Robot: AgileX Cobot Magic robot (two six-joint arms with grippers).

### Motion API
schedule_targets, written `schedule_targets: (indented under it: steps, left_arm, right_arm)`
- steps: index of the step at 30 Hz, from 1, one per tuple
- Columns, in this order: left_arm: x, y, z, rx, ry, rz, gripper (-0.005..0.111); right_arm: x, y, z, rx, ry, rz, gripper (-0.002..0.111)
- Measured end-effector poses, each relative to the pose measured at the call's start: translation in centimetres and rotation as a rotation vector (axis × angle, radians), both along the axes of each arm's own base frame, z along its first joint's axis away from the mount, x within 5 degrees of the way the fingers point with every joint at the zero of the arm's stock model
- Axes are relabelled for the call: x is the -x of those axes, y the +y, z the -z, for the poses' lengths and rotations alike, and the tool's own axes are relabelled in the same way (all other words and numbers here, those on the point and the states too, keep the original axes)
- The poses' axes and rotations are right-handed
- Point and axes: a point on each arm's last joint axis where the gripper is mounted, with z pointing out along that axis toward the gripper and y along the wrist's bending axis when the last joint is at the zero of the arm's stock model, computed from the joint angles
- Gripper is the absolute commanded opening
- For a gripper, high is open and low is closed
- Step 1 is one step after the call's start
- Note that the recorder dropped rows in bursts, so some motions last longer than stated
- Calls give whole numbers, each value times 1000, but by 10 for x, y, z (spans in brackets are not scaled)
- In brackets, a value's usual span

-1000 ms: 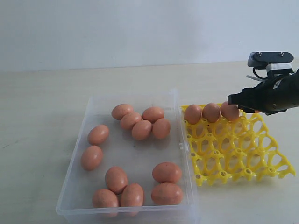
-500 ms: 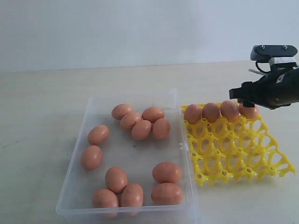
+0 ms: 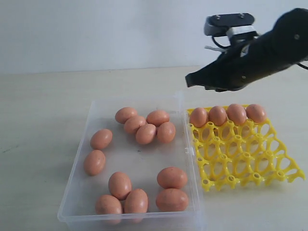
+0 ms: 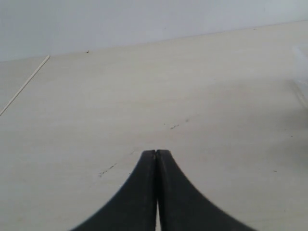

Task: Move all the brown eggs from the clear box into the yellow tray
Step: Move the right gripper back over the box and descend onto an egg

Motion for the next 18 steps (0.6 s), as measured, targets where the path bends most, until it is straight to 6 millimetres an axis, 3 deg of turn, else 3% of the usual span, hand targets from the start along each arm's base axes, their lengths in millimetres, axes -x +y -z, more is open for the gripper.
schedule_targets:
  steps: [4, 9, 13, 18]
  left_arm:
    - [0, 0, 0, 0, 0, 0, 0]
    - [0, 0, 0, 0, 0, 0, 0]
    - [0, 0, 0, 0, 0, 0, 0]
    - [0, 0, 0, 0, 0, 0, 0]
  right_arm:
    - [-8, 31, -12, 11, 52, -79, 20]
    - [-22, 60, -10, 21, 129, -128, 44]
    - [-33, 77, 2, -7, 169, -132, 52]
    - [-46, 88, 28, -8, 222, -125, 53]
